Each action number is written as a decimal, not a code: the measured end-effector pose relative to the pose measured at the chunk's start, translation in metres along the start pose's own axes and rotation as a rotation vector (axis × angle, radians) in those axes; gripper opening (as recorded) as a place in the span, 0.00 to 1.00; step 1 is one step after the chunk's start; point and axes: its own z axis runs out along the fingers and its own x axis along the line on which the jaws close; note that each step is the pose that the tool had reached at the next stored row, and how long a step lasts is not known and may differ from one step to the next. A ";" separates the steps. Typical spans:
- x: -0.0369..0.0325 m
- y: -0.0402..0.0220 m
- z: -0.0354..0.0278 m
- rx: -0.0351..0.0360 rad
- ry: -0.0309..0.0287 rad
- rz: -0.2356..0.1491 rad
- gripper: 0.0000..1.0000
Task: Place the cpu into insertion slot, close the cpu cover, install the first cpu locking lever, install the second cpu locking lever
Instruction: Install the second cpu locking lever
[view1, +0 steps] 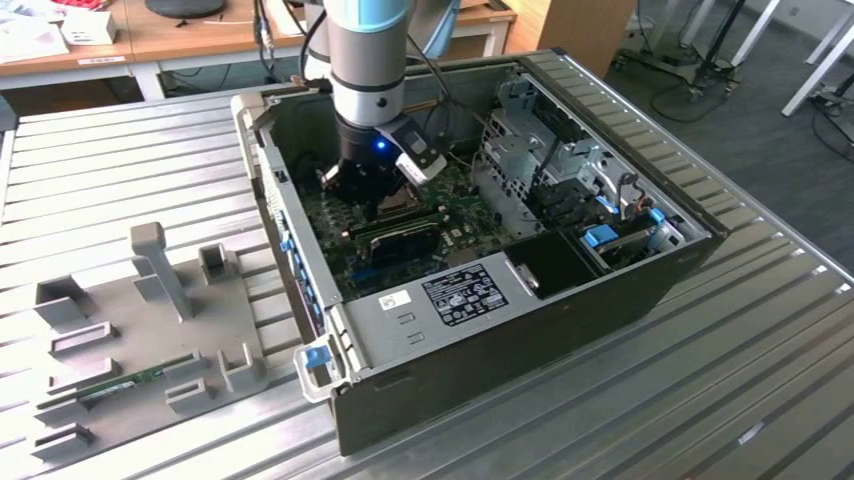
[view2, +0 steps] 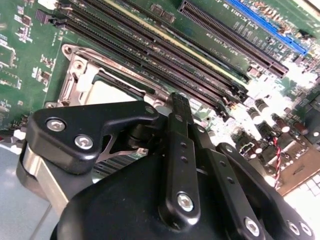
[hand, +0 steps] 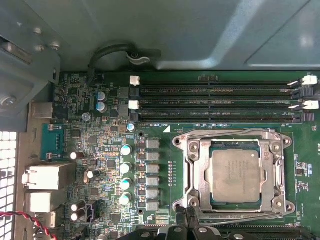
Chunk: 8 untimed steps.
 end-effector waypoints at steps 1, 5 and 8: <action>0.0000 0.0000 0.0004 0.0000 0.0000 0.000 0.10; 0.0003 -0.0003 0.0018 -0.0010 0.0001 0.000 0.10; 0.0004 -0.0003 0.0021 -0.0041 -0.0001 0.000 0.10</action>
